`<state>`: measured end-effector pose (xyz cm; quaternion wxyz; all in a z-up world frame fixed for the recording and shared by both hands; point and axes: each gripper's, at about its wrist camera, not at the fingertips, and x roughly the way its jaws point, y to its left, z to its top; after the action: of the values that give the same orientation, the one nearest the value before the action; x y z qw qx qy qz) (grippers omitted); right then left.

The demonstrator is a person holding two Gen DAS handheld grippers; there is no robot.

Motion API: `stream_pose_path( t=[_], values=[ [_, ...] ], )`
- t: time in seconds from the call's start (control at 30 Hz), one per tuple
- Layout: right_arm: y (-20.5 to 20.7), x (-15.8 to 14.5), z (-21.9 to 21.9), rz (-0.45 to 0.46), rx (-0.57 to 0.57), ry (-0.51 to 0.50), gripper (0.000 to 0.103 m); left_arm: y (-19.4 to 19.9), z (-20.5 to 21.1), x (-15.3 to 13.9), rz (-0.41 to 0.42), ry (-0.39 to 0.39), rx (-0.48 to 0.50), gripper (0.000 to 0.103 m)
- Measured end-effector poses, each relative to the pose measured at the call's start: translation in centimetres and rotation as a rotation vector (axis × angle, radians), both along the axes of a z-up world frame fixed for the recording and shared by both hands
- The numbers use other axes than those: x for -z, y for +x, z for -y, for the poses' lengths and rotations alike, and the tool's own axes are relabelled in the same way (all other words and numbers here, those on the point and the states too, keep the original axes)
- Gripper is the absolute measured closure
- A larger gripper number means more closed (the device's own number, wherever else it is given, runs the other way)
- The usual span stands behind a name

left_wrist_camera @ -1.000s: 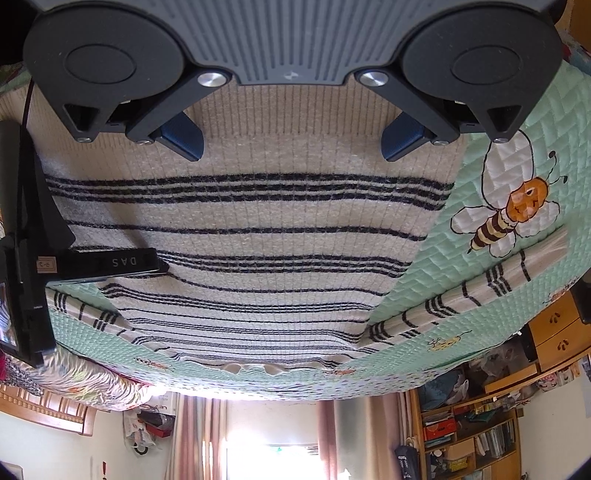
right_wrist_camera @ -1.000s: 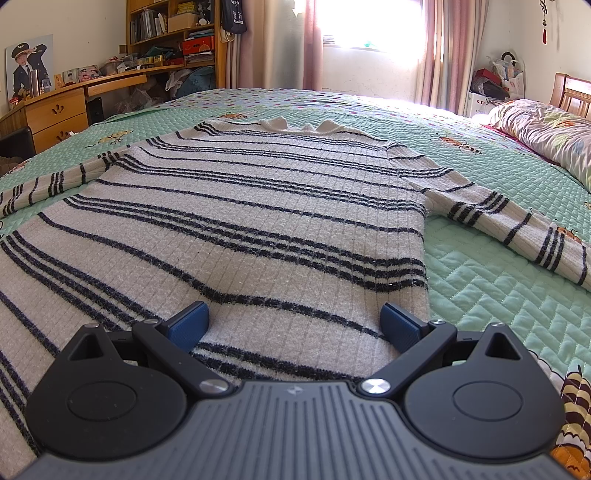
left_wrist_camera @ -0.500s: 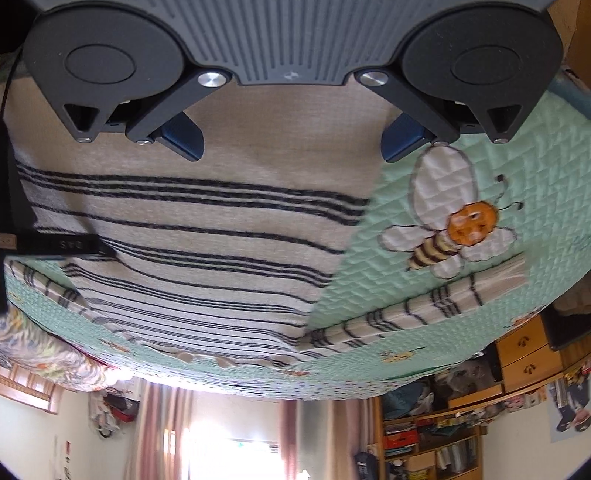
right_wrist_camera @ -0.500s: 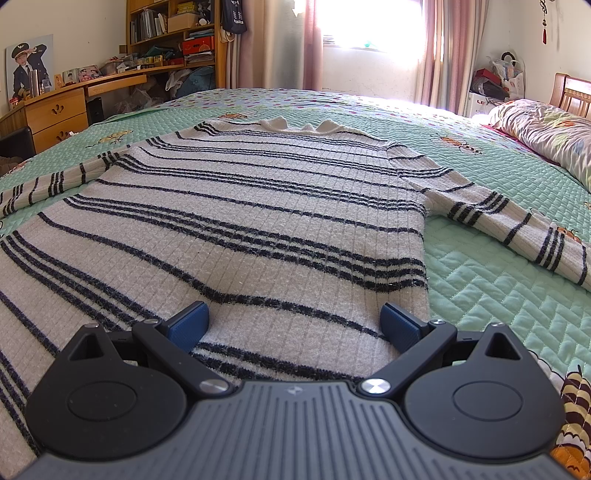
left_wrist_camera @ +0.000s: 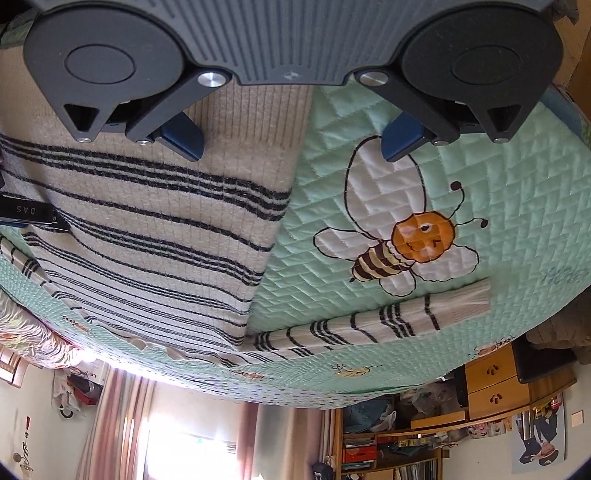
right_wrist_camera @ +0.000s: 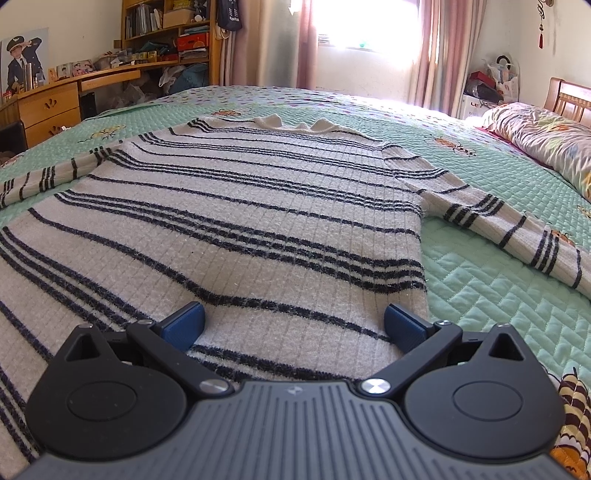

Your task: Fold clothes

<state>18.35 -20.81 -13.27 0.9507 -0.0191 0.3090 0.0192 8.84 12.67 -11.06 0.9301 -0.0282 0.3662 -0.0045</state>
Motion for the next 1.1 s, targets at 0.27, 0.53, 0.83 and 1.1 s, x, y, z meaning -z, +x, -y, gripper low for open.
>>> stream_pose_path(
  t=[0.27, 0.53, 0.83, 1.1],
  values=[
    [0.0, 0.0, 0.2, -0.003, -0.002, 0.019, 0.0, 0.3, 0.4, 0.3, -0.002, -0.003, 0.003, 0.001],
    [-0.1, -0.5, 0.4, -0.01, -0.012, 0.031, 0.0, -0.1, 0.3, 0.1, -0.006, -0.02, 0.015, 0.001],
    [-2.5, -6.2, 1.6, 0.107, 0.038, 0.117, 0.001, 0.0, 0.5, -0.3, -0.006, -0.032, 0.021, 0.001],
    [-4.9, -11.8, 2.5, 0.183, 0.054, 0.233, 0.0, -0.3, 1.6, -0.9, 0.006, -0.031, 0.049, 0.001]
  ],
)
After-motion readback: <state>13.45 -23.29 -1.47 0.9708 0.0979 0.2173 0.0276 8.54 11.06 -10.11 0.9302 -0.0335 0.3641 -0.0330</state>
